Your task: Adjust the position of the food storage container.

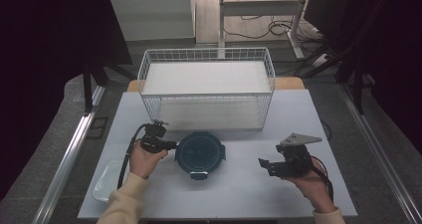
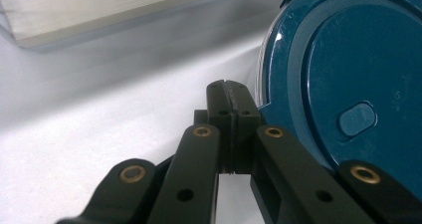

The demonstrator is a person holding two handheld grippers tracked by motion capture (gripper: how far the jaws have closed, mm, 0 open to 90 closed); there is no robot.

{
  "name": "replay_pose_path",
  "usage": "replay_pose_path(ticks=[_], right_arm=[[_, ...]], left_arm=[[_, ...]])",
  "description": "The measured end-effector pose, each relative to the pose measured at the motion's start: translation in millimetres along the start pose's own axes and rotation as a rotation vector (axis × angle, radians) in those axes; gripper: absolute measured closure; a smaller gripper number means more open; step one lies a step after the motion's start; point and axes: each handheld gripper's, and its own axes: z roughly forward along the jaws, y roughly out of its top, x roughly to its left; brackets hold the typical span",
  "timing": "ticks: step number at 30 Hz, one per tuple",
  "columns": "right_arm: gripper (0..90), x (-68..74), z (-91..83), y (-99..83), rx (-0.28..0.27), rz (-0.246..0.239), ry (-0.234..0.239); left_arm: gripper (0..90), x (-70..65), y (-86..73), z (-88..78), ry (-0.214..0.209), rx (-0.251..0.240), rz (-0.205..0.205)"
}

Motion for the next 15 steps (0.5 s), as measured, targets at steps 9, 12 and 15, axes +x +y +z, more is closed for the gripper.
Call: replay_pose_path(ticks=[9,12,15], right_arm=[[19.3,0.2,1.1,-0.2,0.005,0.0,0.001],[19.3,0.2,1.6,-0.3,0.006,-0.005,0.001],[19.3,0.2,2.0,-0.3,0.008,-0.001,0.001]], left_arm=[[90.0,-10.7,-2.3,2.8,-0.049,0.014,0.032],[90.0,-13.0,-3.8,4.3,-0.086,0.019,0.028],[90.0,-16.7,-4.7,5.6,-0.098,0.015,0.029]])
